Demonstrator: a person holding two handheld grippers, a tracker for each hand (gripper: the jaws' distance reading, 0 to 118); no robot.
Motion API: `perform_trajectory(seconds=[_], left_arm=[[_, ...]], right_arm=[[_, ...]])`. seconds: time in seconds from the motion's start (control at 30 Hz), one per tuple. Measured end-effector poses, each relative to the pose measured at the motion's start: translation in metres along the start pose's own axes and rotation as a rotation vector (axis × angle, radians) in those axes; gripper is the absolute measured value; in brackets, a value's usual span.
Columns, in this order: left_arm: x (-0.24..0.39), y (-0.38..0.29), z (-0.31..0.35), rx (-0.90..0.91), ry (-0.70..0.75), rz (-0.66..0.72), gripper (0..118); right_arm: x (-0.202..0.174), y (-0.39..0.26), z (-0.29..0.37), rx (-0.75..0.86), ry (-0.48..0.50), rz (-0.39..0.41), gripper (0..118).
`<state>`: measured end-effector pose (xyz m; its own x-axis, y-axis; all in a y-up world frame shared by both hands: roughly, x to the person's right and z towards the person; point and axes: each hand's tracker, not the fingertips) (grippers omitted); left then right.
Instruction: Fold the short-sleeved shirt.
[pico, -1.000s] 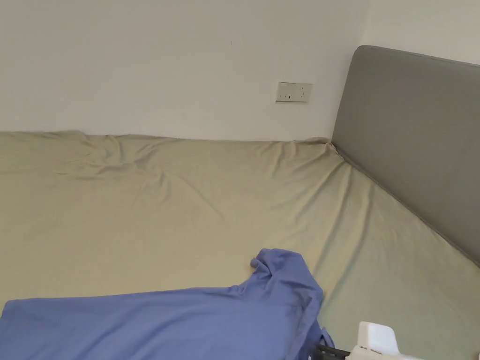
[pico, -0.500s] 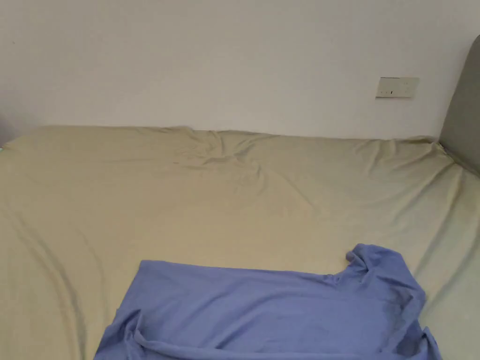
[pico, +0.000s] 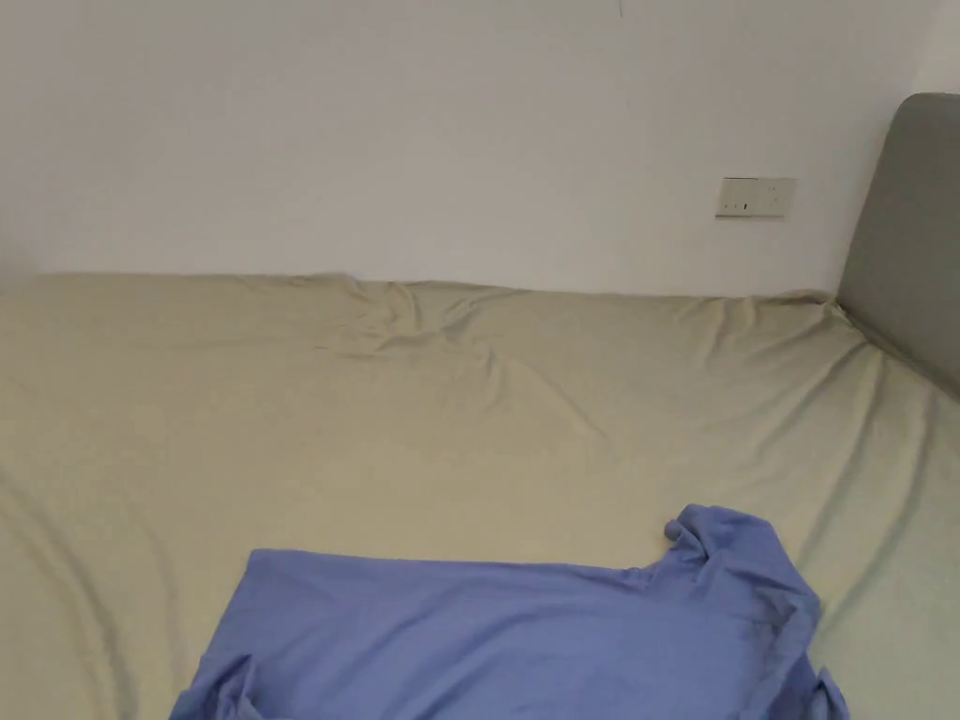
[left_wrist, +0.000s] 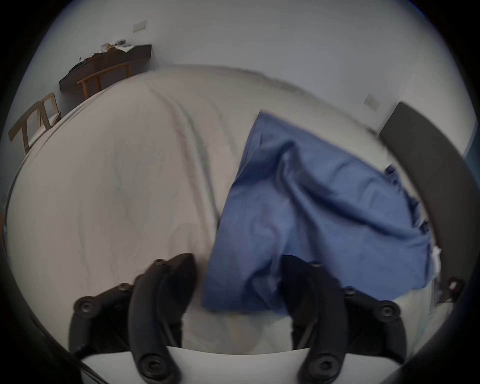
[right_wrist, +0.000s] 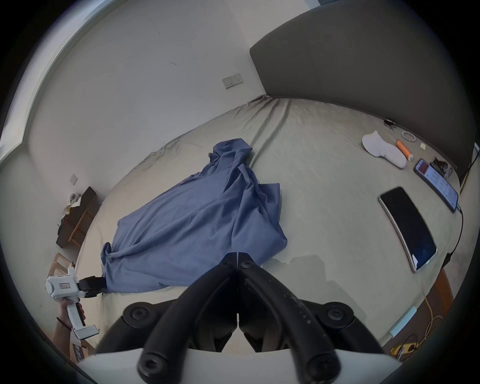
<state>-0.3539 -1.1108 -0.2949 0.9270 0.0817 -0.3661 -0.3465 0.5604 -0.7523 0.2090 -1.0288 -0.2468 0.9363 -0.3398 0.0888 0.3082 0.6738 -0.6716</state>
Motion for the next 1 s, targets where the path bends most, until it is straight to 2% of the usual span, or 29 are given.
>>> perform_trajectory(seconds=[0.03,0.07,0.1,0.13,0.17,0.2,0.23,0.27,0.3,0.4,0.47,0.53,0.57,0.6,0.63,0.67,0.73,0.77,0.93,1.0], left_arm=[[0.007,-0.002,0.012,0.048,0.003,-0.062,43],[0.009,-0.002,0.015,0.03,-0.012,-0.092,14],[0.008,-0.002,0.015,-0.008,-0.061,-0.081,6],[0.008,-0.004,0.017,-0.023,-0.086,-0.027,6],[0.009,-0.007,0.022,-0.011,-0.064,-0.04,6],[0.009,-0.009,0.022,-0.01,-0.064,-0.041,6],[0.009,-0.012,0.019,-0.005,-0.064,-0.04,6],[0.008,-0.014,0.017,0.005,-0.064,-0.032,6],[0.007,-0.014,0.016,0.01,-0.066,-0.018,6],[0.005,-0.013,0.017,0.011,-0.075,0.031,6],[0.003,-0.014,0.016,0.017,-0.078,0.03,6],[0.003,-0.015,0.016,0.024,-0.078,0.022,6],[-0.003,-0.016,0.009,0.026,-0.077,0.024,6],[-0.005,-0.016,0.008,0.026,-0.076,0.031,6],[-0.006,-0.014,0.009,0.024,-0.076,0.04,6],[-0.008,-0.012,0.012,0.012,-0.082,0.052,6],[-0.015,-0.012,0.019,-0.009,-0.108,0.07,6],[-0.018,-0.014,0.027,0.001,-0.125,0.088,6],[-0.015,-0.029,0.108,0.064,-0.185,0.087,6],[-0.016,-0.041,0.122,0.076,-0.118,0.057,6]], right_arm=[[-0.001,0.002,-0.001,0.001,-0.009,0.016,2],[-0.001,0.004,-0.004,0.003,-0.019,0.035,2],[-0.001,0.006,-0.007,0.001,-0.035,0.048,3],[-0.001,0.008,-0.011,-0.002,-0.06,0.064,7],[0.0,0.01,-0.017,-0.01,-0.096,0.082,22],[0.003,0.011,-0.025,-0.021,-0.112,0.088,59],[0.005,0.012,-0.036,-0.039,-0.123,0.1,86],[0.008,0.013,-0.046,-0.073,-0.135,0.12,107],[0.01,0.014,-0.055,-0.09,-0.139,0.13,110],[0.015,0.014,-0.08,-0.079,-0.155,0.125,96],[0.021,0.016,-0.099,-0.104,-0.186,0.103,95],[0.027,0.015,-0.115,-0.163,-0.216,0.078,86],[0.029,0.014,-0.121,-0.205,-0.202,0.066,86],[0.029,0.014,-0.124,-0.248,-0.168,0.06,50],[0.028,0.013,-0.121,-0.207,-0.117,0.021,15],[0.025,0.015,-0.116,-0.208,-0.144,0.018,14],[0.016,0.02,-0.104,-0.214,-0.168,0.129,14],[0.013,0.021,-0.096,-0.199,-0.16,0.16,14],[0.006,0.028,-0.051,-0.19,-0.161,0.199,14],[-0.003,0.022,-0.032,-0.187,-0.26,0.303,14]])
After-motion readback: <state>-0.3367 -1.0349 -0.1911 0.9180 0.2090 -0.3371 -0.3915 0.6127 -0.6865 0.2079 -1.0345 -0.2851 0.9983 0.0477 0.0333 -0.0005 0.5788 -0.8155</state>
